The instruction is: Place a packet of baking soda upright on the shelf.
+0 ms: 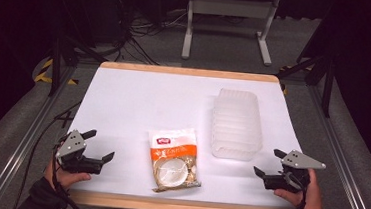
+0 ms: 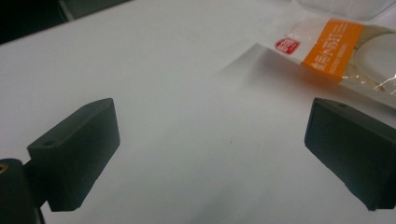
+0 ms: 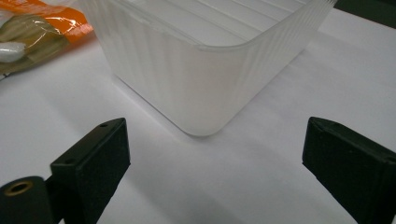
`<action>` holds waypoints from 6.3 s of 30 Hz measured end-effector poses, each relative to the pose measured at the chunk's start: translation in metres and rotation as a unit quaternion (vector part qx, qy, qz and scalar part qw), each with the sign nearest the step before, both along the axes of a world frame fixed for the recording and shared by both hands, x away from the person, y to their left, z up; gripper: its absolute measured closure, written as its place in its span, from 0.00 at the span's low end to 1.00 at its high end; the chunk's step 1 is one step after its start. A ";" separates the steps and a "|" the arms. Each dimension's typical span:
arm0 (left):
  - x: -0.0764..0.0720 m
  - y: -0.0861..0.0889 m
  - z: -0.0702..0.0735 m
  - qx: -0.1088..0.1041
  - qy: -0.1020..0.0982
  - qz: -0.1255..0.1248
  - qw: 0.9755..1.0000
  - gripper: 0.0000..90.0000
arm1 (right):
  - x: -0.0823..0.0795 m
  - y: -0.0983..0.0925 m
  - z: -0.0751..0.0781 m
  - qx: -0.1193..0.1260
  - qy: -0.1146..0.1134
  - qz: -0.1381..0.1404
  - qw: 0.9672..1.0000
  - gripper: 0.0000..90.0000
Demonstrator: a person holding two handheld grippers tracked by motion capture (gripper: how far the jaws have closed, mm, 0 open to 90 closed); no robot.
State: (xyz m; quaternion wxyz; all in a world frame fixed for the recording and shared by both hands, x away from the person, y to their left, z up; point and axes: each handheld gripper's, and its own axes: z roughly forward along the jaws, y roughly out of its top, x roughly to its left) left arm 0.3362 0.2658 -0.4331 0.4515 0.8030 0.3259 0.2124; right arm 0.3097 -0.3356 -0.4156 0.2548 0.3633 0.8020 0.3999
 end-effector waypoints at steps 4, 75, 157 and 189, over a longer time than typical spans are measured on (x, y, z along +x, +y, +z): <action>0.007 -0.006 -0.004 0.020 0.050 -0.014 0.998 0.07 | -0.001 -0.001 -0.002 -0.007 0.002 -0.001 1.000 0.09; 0.138 -0.184 0.009 0.149 0.313 -0.272 0.897 0.74 | 0.005 0.010 -0.013 -0.052 0.032 -0.001 0.998 0.15; 0.057 -0.189 0.150 -0.005 -0.012 -0.220 0.975 1.00 | 0.003 -0.002 -0.009 -0.030 0.012 -0.041 0.999 0.15; 0.092 -0.246 0.170 -0.064 -0.035 -0.232 0.970 1.00 | 0.002 -0.005 -0.010 -0.020 0.012 -0.044 0.999 0.14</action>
